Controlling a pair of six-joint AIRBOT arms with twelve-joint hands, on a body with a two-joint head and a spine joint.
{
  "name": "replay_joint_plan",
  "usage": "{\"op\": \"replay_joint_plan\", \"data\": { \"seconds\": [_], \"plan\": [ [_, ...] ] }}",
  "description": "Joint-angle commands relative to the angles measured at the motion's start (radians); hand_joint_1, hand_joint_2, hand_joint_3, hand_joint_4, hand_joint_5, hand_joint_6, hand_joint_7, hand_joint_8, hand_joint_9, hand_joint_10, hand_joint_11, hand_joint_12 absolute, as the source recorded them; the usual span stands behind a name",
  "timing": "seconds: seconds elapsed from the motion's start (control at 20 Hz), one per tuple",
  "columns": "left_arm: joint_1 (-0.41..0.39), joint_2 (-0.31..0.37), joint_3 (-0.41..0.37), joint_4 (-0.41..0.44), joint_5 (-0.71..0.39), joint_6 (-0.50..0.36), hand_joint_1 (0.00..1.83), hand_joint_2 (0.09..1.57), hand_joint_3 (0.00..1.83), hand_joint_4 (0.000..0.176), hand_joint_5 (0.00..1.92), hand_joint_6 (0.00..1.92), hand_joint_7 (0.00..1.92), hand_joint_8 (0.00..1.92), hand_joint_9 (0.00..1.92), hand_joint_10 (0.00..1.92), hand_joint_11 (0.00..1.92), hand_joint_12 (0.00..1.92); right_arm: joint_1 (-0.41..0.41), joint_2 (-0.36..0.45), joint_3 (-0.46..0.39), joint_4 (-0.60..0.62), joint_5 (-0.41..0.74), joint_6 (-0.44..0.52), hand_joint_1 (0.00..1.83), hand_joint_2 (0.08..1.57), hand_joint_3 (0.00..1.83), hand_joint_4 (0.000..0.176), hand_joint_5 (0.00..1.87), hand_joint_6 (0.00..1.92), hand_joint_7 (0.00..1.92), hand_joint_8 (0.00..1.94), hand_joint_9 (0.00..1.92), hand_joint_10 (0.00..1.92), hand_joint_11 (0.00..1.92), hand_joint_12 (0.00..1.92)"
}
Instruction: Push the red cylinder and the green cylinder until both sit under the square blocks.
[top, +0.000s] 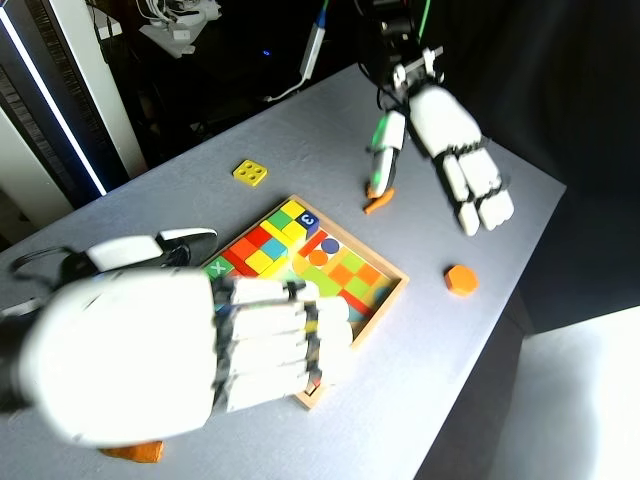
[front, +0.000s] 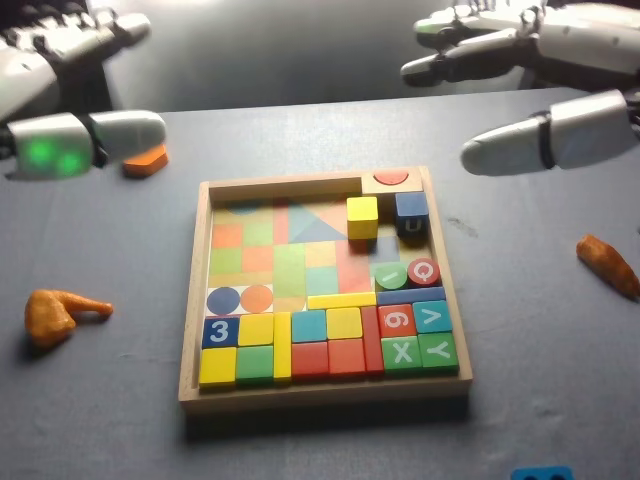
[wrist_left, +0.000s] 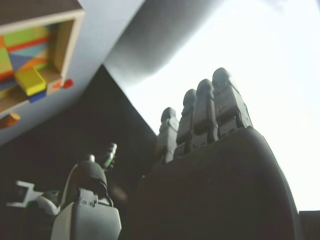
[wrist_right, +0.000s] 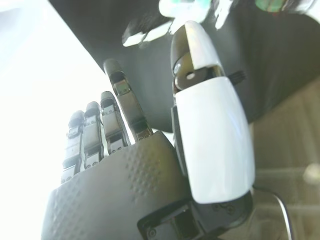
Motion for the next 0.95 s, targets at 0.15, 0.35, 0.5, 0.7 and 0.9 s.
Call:
{"op": "replay_joint_plan", "data": {
  "seconds": [0.15,0.35,0.5,0.7,0.9],
  "plan": [
    [0.023,0.052,-0.053,-0.012,-0.291,-0.013,0.0,1.06,0.01,0.175,0.0,0.0,0.0,0.0,0.0,0.0,0.0,0.0,-0.067,0.06,-0.041,0.279,0.228,-0.119,0.08,1.15,0.02,0.04,0.0,0.0,0.0,0.0,0.0,0.0,0.0,0.0],
    [0.104,0.095,-0.103,-0.034,-0.458,-0.058,0.0,1.15,0.01,0.17,0.0,0.0,0.0,0.0,0.0,0.0,0.0,0.0,-0.161,0.104,-0.078,0.481,0.391,-0.206,0.34,1.13,0.01,0.071,0.0,0.0,0.0,0.0,0.0,0.0,0.0,0.0],
    [0.149,0.126,-0.137,-0.04,-0.578,-0.086,0.02,1.16,0.01,0.147,0.0,0.0,0.04,0.01,0.02,0.01,0.01,0.01,-0.223,0.136,-0.11,0.591,0.513,-0.248,0.02,1.19,0.03,0.048,0.0,0.0,0.0,0.0,0.0,0.0,0.02,0.01],
    [0.204,0.173,-0.193,-0.039,-0.72,-0.09,0.06,1.12,0.0,0.13,0.0,0.0,0.11,0.01,0.13,0.01,0.06,0.03,-0.343,0.204,-0.172,0.739,0.677,-0.306,0.17,1.15,0.01,0.09,0.0,0.0,0.0,0.0,0.0,0.0,0.02,0.02],
    [0.232,0.209,-0.228,-0.006,-0.812,-0.1,0.24,1.1,0.0,0.169,0.04,0.01,0.11,0.0,0.1,0.0,0.05,0.03,-0.421,0.237,-0.202,0.817,0.787,-0.316,0.01,1.34,0.0,0.084,0.0,0.0,0.0,0.0,0.0,0.0,0.01,0.2]
  ]
}}
